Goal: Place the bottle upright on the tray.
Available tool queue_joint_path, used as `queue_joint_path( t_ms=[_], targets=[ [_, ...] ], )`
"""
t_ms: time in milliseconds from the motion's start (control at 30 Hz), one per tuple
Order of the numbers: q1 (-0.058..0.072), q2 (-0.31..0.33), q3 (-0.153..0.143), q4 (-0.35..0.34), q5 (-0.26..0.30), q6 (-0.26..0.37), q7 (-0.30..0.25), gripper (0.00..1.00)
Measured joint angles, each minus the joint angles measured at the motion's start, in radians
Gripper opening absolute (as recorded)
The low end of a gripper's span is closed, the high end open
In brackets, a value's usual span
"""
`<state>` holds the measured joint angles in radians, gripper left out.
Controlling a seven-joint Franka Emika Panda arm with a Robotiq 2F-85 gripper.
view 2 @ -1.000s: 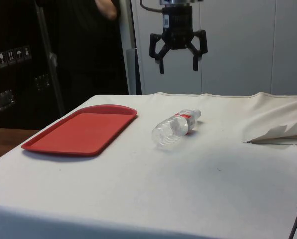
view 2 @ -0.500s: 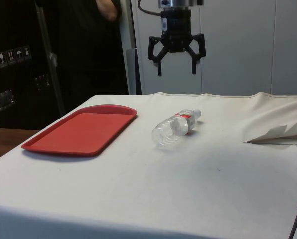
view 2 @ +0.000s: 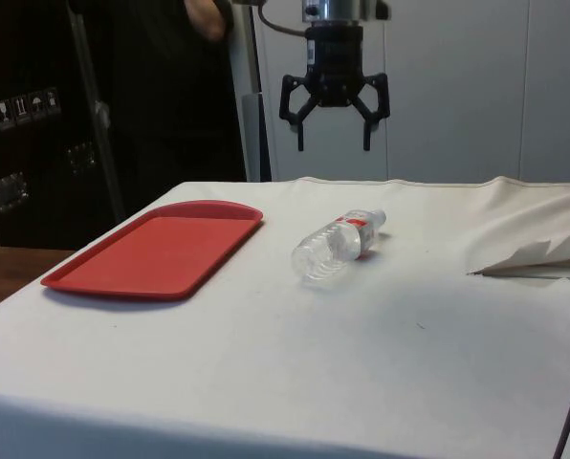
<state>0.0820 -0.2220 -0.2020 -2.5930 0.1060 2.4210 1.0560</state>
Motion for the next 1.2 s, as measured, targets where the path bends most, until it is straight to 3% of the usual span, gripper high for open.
queue_joint_path(
  t_ms=[500,1200],
  targets=[
    [0.000,0.028,0.000,-0.012,0.111,0.034,-0.007,1.00],
    [0.000,0.055,-0.002,-0.039,0.201,0.078,-0.005,1.00]
  ],
)
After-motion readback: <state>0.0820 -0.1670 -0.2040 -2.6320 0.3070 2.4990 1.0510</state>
